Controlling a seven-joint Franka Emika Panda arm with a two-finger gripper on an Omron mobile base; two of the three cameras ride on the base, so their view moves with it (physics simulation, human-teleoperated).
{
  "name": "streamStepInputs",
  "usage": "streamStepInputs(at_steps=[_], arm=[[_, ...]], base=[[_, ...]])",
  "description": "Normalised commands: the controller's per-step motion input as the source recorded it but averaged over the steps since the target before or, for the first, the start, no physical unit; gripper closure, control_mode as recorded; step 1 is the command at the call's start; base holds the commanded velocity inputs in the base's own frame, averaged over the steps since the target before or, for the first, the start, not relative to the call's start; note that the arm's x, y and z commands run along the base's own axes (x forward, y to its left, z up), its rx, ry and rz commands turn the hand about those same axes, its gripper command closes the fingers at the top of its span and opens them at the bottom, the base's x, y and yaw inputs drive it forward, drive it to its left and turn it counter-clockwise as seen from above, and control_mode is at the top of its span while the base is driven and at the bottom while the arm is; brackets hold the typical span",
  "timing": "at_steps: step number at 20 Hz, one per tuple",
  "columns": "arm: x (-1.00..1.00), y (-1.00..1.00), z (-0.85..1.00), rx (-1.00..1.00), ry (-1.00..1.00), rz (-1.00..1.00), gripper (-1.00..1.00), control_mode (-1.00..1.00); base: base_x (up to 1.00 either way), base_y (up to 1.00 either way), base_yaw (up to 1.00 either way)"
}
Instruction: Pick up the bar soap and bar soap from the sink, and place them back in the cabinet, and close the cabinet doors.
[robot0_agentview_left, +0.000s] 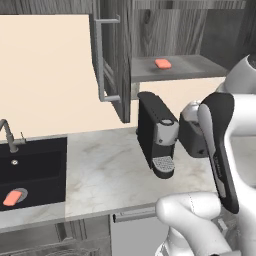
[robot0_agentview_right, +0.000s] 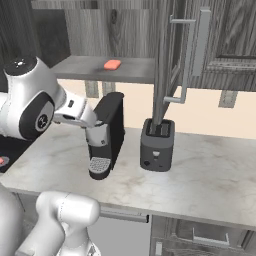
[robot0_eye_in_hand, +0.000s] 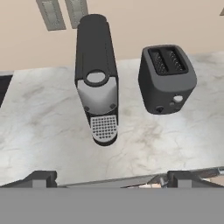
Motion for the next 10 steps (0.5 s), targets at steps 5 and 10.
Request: streamStepInputs(at_steps=[5,10], arm=[[-0.18,0.01,0.00,0.00,0.00,0.00,-1.00,1.00],[0.00,0.00,0.00,0.00,0.00,0.00,-1.00,1.00]], base=[[-0.13,0.01,0.00],[-0.38,0.07,0.00]])
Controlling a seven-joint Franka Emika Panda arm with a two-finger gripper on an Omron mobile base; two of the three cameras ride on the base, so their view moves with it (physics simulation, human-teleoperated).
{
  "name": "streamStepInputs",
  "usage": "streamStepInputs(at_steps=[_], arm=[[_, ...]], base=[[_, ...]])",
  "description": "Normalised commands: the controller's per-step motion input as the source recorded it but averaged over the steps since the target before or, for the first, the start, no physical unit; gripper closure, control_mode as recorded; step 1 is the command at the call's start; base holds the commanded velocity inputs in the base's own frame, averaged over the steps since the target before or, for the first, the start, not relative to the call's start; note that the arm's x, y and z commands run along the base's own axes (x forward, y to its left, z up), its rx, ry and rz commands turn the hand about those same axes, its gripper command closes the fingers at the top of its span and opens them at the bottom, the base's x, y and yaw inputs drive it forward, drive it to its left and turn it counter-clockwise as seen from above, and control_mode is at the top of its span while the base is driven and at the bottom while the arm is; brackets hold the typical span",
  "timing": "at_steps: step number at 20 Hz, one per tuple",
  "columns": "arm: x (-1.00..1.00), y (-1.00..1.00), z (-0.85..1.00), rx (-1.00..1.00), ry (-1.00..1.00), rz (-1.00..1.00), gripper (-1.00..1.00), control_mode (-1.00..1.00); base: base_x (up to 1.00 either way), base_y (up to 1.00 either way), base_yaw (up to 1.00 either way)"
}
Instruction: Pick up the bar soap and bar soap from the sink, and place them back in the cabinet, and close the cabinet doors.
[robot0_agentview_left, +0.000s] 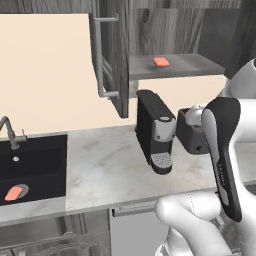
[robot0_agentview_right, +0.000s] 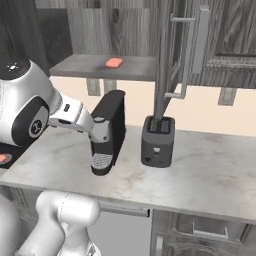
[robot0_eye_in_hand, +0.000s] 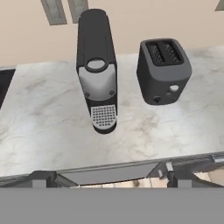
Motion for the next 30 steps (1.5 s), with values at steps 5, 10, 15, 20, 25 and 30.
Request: streamStepInputs(at_steps=[5,10,15,20,25,30], arm=[[0.00,0.00,0.00,0.00,0.00,0.00,-1.00,1.00],[0.00,0.00,0.00,0.00,0.00,0.00,-1.00,1.00],[0.00,0.00,0.00,0.00,0.00,0.00,-1.00,1.00],[0.00,0.00,0.00,0.00,0.00,0.00,-1.00,1.00],[0.00,0.00,0.00,0.00,0.00,0.00,-1.00,1.00],[0.00,0.00,0.00,0.00,0.00,0.00,-1.00,1.00]], base=[[-0.43,0.19,0.00],[-0.42,0.48,0.00],[-0.26,0.70,0.00],[-0.08,0.80,0.00],[-0.01,0.85,0.00],[0.00,0.86,0.00]])
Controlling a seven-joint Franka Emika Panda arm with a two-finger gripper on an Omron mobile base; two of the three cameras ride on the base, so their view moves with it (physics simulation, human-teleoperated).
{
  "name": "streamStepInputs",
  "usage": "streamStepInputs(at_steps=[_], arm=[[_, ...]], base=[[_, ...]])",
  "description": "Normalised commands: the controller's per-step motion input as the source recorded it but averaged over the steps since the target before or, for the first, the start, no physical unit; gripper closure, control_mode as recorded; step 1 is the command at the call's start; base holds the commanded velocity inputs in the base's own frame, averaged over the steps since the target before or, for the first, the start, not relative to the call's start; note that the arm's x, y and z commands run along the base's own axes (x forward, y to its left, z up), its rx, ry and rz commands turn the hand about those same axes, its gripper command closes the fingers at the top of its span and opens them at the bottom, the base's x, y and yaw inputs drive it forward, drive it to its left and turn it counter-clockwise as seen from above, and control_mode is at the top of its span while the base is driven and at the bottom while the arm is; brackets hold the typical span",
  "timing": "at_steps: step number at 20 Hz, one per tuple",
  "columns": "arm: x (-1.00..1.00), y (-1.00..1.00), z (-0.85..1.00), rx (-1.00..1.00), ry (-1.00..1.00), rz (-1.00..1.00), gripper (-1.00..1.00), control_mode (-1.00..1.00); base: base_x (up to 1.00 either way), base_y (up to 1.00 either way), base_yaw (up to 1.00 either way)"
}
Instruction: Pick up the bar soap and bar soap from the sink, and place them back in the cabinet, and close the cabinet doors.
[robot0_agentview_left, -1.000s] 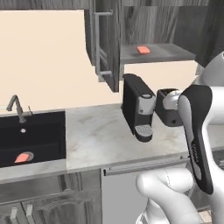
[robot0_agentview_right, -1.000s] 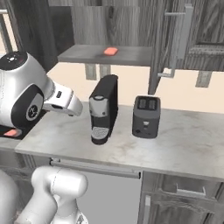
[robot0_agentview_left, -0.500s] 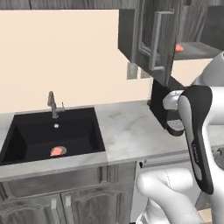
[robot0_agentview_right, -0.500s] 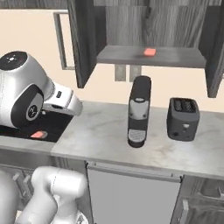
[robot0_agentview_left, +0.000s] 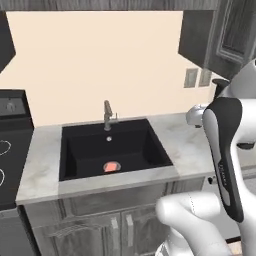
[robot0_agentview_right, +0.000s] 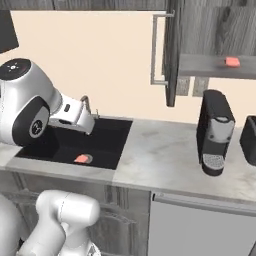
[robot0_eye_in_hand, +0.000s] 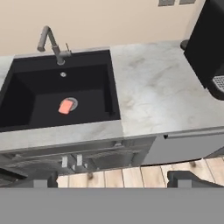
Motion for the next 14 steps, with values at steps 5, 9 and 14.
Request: streamStepInputs(at_steps=[5,9,14], arm=[[0.00,0.00,0.00,0.00,0.00,0.00,-1.00,1.00],[0.00,0.00,0.00,0.00,0.00,0.00,-1.00,1.00],[0.00,0.00,0.00,0.00,0.00,0.00,-1.00,1.00]], base=[[0.00,0.83,0.00],[0.00,0.81,0.00],[0.07,0.54,0.00]])
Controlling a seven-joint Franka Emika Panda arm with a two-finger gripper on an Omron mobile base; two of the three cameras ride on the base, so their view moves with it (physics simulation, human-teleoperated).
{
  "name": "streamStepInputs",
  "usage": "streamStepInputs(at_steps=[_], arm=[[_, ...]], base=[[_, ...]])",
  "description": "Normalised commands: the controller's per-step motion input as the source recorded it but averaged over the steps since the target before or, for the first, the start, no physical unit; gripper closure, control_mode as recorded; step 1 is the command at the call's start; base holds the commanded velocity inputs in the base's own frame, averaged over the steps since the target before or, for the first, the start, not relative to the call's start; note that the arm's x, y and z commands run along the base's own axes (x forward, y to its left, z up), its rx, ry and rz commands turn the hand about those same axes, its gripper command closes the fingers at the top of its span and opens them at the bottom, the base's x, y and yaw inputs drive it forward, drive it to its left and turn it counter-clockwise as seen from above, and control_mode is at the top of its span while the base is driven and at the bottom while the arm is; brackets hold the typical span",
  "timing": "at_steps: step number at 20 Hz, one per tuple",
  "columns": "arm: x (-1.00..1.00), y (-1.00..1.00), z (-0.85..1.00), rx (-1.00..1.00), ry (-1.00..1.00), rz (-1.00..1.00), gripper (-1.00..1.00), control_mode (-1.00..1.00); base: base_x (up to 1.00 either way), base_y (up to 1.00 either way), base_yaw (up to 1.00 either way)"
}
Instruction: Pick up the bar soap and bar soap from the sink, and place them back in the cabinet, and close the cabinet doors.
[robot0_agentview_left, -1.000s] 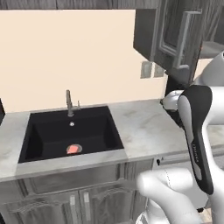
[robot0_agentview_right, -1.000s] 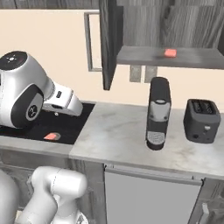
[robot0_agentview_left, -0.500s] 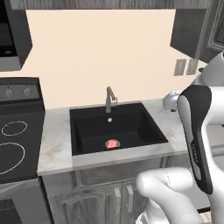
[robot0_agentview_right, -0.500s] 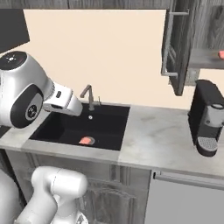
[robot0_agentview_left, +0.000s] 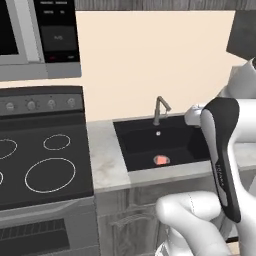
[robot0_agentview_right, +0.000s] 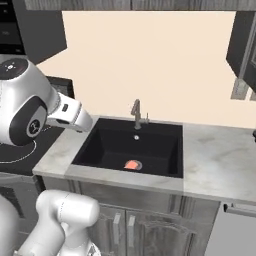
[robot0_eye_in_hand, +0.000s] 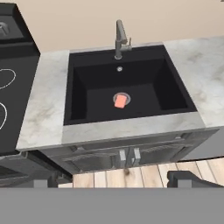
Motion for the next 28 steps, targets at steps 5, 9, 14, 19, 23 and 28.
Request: streamStepInputs(at_steps=[5,9,14,19,23,28], arm=[[0.00,0.00,0.00,0.00,0.00,0.00,-1.00,1.00],[0.00,0.00,0.00,0.00,0.00,0.00,-1.00,1.00],[0.00,0.00,0.00,0.00,0.00,0.00,-1.00,1.00],[0.00,0.00,0.00,0.00,0.00,0.00,-1.00,1.00],[0.00,0.00,0.00,0.00,0.00,0.00,-1.00,1.00],[0.00,0.00,0.00,0.00,0.00,0.00,-1.00,1.00]], base=[[0.30,-0.01,0.00],[0.44,-0.09,0.00],[0.33,-0.18,0.00],[0.19,-0.24,-0.02],[0.25,-0.19,-0.05],[0.29,-0.15,-0.08]])
